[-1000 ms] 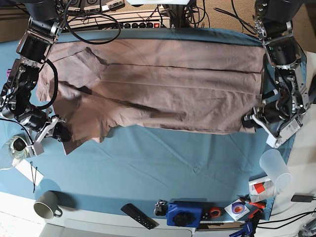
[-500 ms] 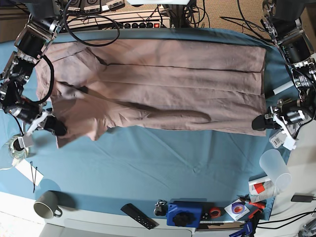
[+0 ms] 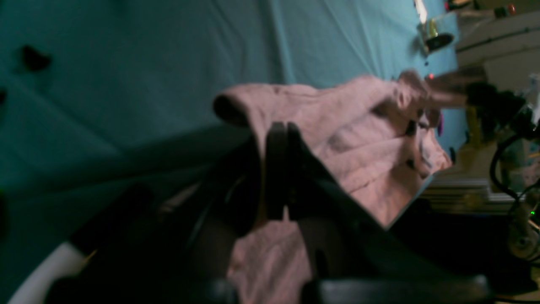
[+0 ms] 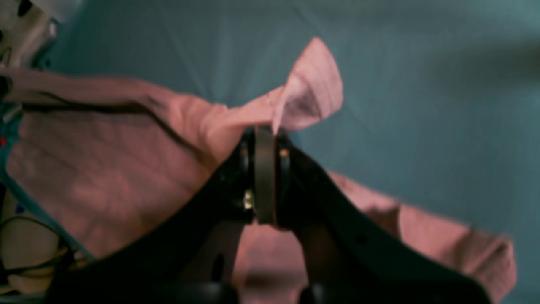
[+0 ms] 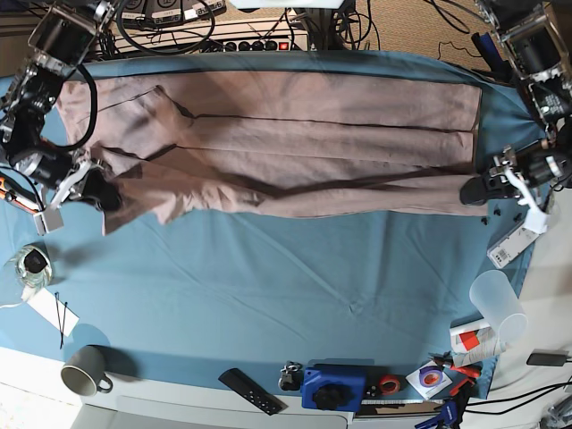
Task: Fold the T-shirt properly
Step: 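Fold the hem edge over toward the collar with both grippers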
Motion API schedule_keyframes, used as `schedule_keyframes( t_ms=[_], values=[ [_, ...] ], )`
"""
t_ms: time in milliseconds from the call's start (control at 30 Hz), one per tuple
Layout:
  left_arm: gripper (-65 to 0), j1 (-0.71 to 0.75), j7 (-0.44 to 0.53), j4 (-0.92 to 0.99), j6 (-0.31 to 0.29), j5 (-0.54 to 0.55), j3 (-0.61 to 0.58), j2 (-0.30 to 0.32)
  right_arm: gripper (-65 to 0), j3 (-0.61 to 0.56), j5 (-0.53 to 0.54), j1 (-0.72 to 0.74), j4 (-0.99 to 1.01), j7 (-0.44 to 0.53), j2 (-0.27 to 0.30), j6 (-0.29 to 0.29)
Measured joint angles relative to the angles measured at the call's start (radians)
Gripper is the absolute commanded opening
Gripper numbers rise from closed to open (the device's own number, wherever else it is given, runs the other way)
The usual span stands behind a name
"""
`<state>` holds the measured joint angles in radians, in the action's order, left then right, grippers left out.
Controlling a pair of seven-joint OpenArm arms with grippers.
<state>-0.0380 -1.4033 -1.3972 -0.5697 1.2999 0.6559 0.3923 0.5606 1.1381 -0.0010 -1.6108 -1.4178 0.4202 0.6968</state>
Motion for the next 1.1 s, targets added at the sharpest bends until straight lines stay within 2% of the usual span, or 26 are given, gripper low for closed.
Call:
schedule_keyframes(
  t_ms=[300,433,533,800,1100],
  values=[
    [-65.0,0.108,-0.003,-0.087,-0.016,0.014,0.007,0.001,-65.0,0.138,0.002,-0.076,0.0,0.0,0.0,0.0],
    [-65.0,0.136,-0.003,-0.089,-0.016,0.014,0.007,0.001,-65.0,0.2,0.063,-0.111,0.0,0.0,0.0,0.0],
    [-65.0,0.151,-0.003,-0.089,-0.016,0.015,0.007,0.001,-65.0,0.232,0.066,-0.128,0.0,0.0,0.0,0.0],
    [-65.0,0.185,-0.003,-0.089,-0.016,0.021,0.007,0.001,-65.0,0.236,0.067,-0.142,-0.001,0.0,-0.005,0.0],
    [-65.0,0.185,-0.003,-0.089,-0.016,0.021,0.007,0.001,-65.0,0.236,0.066,-0.285,-0.001,0.0,-0.005,0.0]
  ],
)
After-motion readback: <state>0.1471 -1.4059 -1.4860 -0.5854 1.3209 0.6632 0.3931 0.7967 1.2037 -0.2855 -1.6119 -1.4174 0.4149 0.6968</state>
